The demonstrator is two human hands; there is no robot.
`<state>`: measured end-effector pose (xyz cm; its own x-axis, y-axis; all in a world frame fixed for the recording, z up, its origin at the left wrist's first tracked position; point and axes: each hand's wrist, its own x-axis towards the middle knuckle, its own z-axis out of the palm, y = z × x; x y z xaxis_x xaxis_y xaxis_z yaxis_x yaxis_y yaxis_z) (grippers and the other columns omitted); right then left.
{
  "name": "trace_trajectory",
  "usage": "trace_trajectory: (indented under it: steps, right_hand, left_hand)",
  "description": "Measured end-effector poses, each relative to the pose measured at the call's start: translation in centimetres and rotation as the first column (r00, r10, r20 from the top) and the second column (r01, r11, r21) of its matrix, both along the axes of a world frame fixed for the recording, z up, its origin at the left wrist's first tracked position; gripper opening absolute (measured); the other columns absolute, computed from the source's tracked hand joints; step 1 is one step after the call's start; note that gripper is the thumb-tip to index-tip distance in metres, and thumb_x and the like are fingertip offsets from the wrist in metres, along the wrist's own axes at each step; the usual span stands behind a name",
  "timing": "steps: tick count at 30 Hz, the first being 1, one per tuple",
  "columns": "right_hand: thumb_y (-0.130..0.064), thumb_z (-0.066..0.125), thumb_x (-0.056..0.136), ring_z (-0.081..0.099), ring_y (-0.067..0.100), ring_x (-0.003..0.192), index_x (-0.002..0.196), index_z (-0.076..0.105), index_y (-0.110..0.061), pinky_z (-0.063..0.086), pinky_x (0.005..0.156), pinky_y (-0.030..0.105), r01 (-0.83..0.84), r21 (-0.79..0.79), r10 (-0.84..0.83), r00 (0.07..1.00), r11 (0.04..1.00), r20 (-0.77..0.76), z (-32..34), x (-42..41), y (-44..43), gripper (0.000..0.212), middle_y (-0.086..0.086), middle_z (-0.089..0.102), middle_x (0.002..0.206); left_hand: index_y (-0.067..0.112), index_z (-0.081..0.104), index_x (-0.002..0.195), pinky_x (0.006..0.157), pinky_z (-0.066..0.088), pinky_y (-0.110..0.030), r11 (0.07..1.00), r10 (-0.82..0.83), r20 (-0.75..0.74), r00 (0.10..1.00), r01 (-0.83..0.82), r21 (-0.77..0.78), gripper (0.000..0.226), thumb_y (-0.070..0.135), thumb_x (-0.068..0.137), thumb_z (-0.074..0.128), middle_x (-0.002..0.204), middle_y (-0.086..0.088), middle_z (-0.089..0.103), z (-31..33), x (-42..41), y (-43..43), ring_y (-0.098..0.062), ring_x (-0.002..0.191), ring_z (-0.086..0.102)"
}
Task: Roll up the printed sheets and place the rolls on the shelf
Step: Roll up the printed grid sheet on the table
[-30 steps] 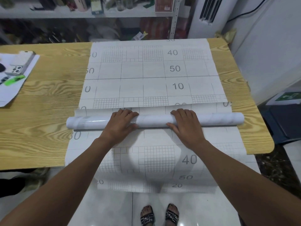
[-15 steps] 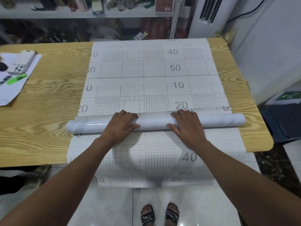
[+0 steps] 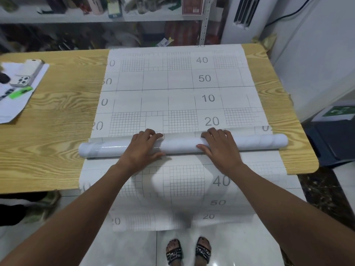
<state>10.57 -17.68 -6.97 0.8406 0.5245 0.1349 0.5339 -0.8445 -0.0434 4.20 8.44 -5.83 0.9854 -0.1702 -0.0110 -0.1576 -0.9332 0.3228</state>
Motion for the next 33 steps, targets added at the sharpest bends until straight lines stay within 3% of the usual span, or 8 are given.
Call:
trace_trajectory:
  steps: [4,17,23,26,33]
  right_hand:
    - [-0.047,0.028,0.092,0.056,0.024,0.079,0.101,0.061,-0.013,0.043,0.082,0.040,0.004,0.000,-0.004,1.000,1.000,0.006,-0.16,-0.06,-0.01,0.049,0.004,0.059,0.095]
    - [-0.046,0.026,0.094,0.051,0.024,0.075,0.096,0.062,-0.015,0.033,0.078,0.035,0.005,-0.019,-0.004,0.998,1.000,0.067,-0.66,-0.10,-0.25,0.047,0.002,0.058,0.087]
    - [-0.049,0.024,0.093,0.053,0.025,0.087,0.111,0.058,-0.015,0.038,0.085,0.040,0.026,-0.021,-0.025,0.999,0.999,0.029,-0.26,-0.16,-0.12,0.051,0.003,0.059,0.099]
    - [-0.051,0.024,0.093,0.054,0.025,0.094,0.116,0.055,-0.015,0.038,0.089,0.041,0.023,-0.017,-0.023,0.999,1.000,0.031,-0.03,-0.23,-0.08,0.053,0.003,0.058,0.106]
    - [-0.054,0.029,0.091,0.055,0.025,0.094,0.117,0.055,-0.014,0.041,0.089,0.041,-0.008,-0.005,0.008,1.000,1.000,0.005,0.00,-0.18,0.03,0.054,0.005,0.059,0.108]
  left_hand:
    - [0.013,0.053,0.119,0.082,0.028,-0.032,0.999,0.005,0.006,1.000,-0.005,-0.032,0.069,0.044,0.063,0.079,0.107,-0.011,0.052,0.17,-0.14,-0.33,-0.026,0.090,0.050]
    - [0.013,0.059,0.106,0.075,0.038,-0.038,0.999,-0.018,0.068,0.998,0.015,0.042,0.056,0.025,0.058,0.085,0.095,-0.007,0.058,-0.63,0.09,-0.40,-0.029,0.080,0.055]
    - [0.013,0.061,0.106,0.078,0.037,-0.040,0.998,-0.021,0.081,0.997,0.015,0.065,0.053,0.027,0.060,0.083,0.097,-0.004,0.061,-0.42,0.33,-0.13,-0.030,0.087,0.053]
    - [0.013,0.060,0.110,0.082,0.035,-0.040,0.998,-0.015,0.071,0.997,0.010,0.065,0.049,0.037,0.068,0.069,0.101,-0.003,0.062,-0.32,0.38,-0.01,-0.030,0.093,0.051]
    - [0.021,0.050,0.120,0.084,0.017,-0.021,0.995,0.077,-0.007,0.997,-0.077,-0.063,0.044,0.042,0.083,0.062,0.099,0.010,0.043,-0.22,0.49,-0.09,-0.014,0.102,0.033]
